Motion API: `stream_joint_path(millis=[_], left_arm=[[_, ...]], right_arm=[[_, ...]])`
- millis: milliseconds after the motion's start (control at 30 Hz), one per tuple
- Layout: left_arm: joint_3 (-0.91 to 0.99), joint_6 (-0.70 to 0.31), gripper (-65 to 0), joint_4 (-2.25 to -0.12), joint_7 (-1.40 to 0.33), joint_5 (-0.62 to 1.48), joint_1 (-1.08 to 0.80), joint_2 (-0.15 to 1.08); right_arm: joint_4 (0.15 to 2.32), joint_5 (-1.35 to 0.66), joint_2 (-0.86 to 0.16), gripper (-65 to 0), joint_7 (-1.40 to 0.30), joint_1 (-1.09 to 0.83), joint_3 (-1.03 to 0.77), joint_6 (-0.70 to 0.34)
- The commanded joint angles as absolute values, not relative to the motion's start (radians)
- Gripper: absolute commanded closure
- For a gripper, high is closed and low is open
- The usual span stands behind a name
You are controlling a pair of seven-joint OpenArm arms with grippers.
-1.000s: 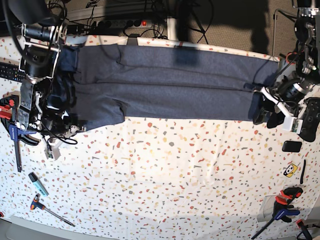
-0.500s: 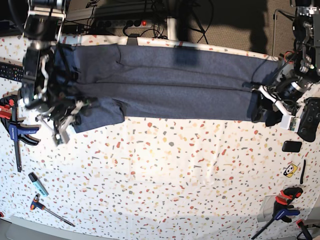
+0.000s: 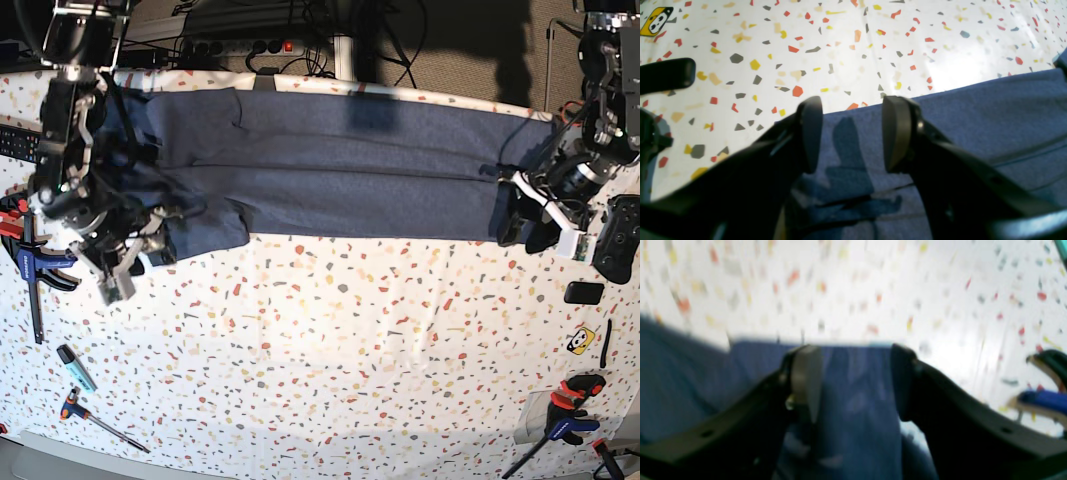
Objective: Fold the T-shirt properly
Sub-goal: 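Grasp the strip's sleeve end with the right gripper and fold inward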
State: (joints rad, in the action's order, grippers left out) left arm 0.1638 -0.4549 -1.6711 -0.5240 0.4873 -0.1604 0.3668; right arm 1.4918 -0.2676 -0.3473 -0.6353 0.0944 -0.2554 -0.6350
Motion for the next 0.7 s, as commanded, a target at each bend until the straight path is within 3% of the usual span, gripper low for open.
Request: stream_joint_path(millis=[0,267,667], left_arm=[[0.171,-0.459,-28.1,-1.687,-0.498,0.498,-0.150,0.380],[0.171,-0.459,-28.1,-1.687,-0.496,0.498,-0.149,0.380],[0.171,-0.459,-28.1,-1.687,-0.496,0.498,-0.149,0.380]], right_arm=[[1.478,-0.288,-0.369,-33.3,-0.633,0.133,-0.262,-0.625],[1.215,-0.397,-0.405,-33.3,-0.825,0.329,-0.260,-0.627],[1.033,-0.315,-0.390,-33.2,-0.820,0.385,-0.104,-0.599]])
